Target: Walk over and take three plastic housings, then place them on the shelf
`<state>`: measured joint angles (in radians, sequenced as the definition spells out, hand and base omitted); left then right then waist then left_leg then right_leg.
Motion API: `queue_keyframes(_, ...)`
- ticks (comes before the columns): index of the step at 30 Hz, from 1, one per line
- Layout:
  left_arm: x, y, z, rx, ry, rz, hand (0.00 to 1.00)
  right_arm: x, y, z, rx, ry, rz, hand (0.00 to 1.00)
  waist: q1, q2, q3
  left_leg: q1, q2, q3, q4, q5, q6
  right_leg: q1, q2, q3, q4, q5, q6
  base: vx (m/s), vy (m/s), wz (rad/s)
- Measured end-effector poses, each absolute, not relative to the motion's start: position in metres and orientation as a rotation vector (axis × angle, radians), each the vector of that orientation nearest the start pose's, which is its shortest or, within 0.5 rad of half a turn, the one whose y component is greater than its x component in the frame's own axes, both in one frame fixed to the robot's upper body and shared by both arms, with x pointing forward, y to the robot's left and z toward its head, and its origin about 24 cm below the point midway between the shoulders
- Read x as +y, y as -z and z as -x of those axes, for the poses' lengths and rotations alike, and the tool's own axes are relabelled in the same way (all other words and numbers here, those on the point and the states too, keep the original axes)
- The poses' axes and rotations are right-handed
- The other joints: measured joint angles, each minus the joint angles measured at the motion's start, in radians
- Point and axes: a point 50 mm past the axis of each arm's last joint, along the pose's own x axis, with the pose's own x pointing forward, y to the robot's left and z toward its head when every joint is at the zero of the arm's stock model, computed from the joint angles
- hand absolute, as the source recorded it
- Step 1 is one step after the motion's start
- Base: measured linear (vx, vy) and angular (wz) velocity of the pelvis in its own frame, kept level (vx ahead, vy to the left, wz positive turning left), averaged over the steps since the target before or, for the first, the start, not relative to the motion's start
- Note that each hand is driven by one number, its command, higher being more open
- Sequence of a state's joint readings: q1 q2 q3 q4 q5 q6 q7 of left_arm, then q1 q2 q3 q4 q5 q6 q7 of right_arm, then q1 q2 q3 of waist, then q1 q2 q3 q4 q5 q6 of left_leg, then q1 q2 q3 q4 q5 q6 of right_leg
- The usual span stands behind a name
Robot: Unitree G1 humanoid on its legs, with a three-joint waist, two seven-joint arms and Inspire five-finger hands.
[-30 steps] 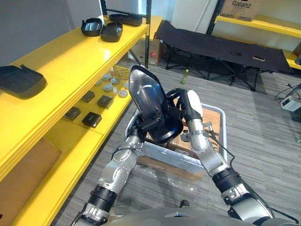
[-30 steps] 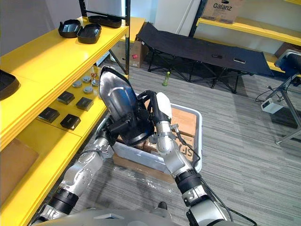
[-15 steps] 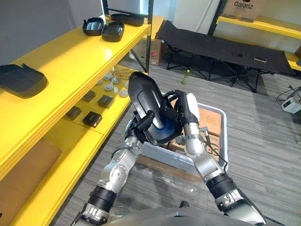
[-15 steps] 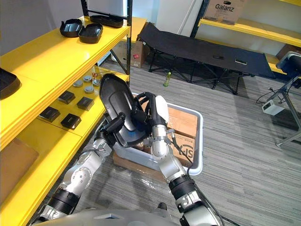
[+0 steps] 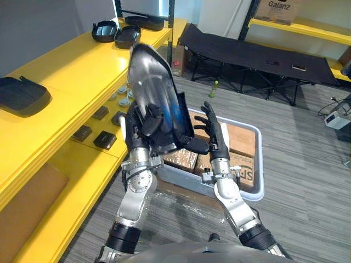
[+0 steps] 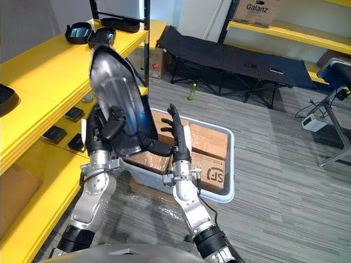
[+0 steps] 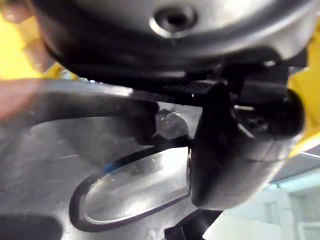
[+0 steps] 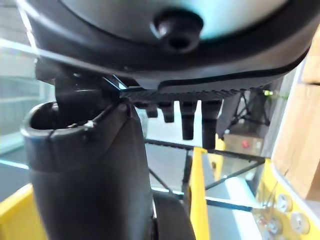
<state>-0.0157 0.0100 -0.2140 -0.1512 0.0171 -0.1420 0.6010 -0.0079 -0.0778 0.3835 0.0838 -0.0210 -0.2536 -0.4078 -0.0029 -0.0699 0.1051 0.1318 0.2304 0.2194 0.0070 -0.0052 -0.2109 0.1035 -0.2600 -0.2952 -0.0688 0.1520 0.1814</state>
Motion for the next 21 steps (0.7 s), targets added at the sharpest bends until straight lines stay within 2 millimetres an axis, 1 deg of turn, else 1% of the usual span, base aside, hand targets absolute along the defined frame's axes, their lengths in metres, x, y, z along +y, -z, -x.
queue_keyframes(2, 0.131, -0.096, -0.240, -0.349, -0.445, 0.034, 0.00, -0.091, -0.044, -0.236, -0.178, 0.021, 0.004, 1.00, -0.001, -0.001, -0.003, 0.000, 0.000, 0.000, 0.002, -0.005, -0.004, 0.000, 0.000, 0.000, 0.000, -0.001, -0.001, 0.00, 0.000, 0.00)
queue_keyframes(6, 0.134, -0.098, -0.236, -0.397, -0.533, -0.088, 0.00, -0.095, -0.039, -0.229, -0.142, 0.035, -0.055, 1.00, -0.003, 0.003, -0.007, -0.001, 0.000, 0.003, 0.006, -0.010, -0.006, -0.001, 0.000, 0.001, 0.000, -0.002, -0.002, 0.00, 0.004, -0.01)
queue_keyframes(8, 0.134, -0.098, -0.234, -0.413, -0.550, -0.133, 0.00, -0.101, -0.037, -0.226, -0.120, 0.058, -0.100, 1.00, -0.003, 0.007, -0.009, -0.002, 0.000, 0.006, 0.006, -0.013, -0.005, -0.006, 0.000, 0.005, 0.000, -0.002, -0.002, -0.01, 0.016, -0.07)
queue_keyframes(11, 0.143, -0.098, -0.232, -0.427, -0.622, -0.170, 0.00, -0.116, -0.032, -0.223, -0.093, 0.107, -0.142, 1.00, -0.011, 0.017, -0.015, -0.001, 0.000, 0.018, 0.008, -0.015, -0.001, -0.016, 0.000, 0.021, 0.000, -0.002, -0.002, 0.00, 0.015, -0.13)
queue_keyframes(12, 0.149, -0.096, -0.230, -0.423, -0.656, -0.189, 0.00, -0.123, -0.030, -0.221, -0.080, 0.129, -0.159, 1.00, -0.022, 0.021, -0.017, -0.001, 0.000, 0.019, 0.009, -0.016, -0.002, -0.018, 0.000, 0.024, -0.001, -0.002, -0.002, 0.00, 0.009, -0.06)
queue_keyframes(13, 0.153, -0.094, -0.229, -0.415, -0.674, -0.194, 0.00, -0.126, -0.029, -0.220, -0.076, 0.138, -0.164, 1.00, -0.027, 0.023, -0.018, -0.002, 0.000, 0.020, 0.009, -0.016, -0.003, -0.018, 0.000, 0.025, -0.001, -0.002, -0.002, 0.00, 0.014, -0.07)
queue_keyframes(14, 0.158, -0.090, -0.226, -0.397, -0.697, -0.203, 0.00, -0.134, -0.028, -0.217, -0.068, 0.164, -0.198, 1.00, -0.030, 0.026, -0.020, -0.002, 0.000, 0.024, 0.010, -0.018, -0.005, -0.022, 0.000, 0.028, -0.003, -0.002, -0.002, 0.01, 0.013, -0.08)
queue_keyframes(15, 0.162, -0.086, -0.223, -0.375, -0.707, -0.198, 0.00, -0.144, -0.027, -0.213, -0.063, 0.193, -0.218, 1.00, -0.030, 0.029, -0.020, -0.004, 0.000, 0.027, 0.011, -0.019, -0.005, -0.026, 0.000, 0.031, -0.003, -0.002, -0.002, 0.00, 0.011, -0.09)
queue_keyframes(17, 0.168, -0.078, -0.218, -0.324, -0.701, -0.158, 0.00, -0.153, -0.023, -0.208, -0.048, 0.235, -0.207, 1.00, -0.030, 0.030, -0.021, -0.003, 0.000, 0.031, 0.012, -0.021, -0.005, -0.028, 0.000, 0.033, -0.003, -0.002, -0.002, 0.00, 0.010, -0.06)
queue_keyframes(21, 0.178, -0.054, -0.197, -0.192, -0.691, -0.094, 0.00, -0.167, -0.009, -0.190, 0.016, 0.284, -0.195, 1.00, -0.029, 0.038, -0.020, -0.005, 0.000, 0.035, 0.026, -0.036, -0.004, -0.027, 0.000, 0.034, -0.005, -0.003, -0.001, 0.00, 0.012, -0.04)
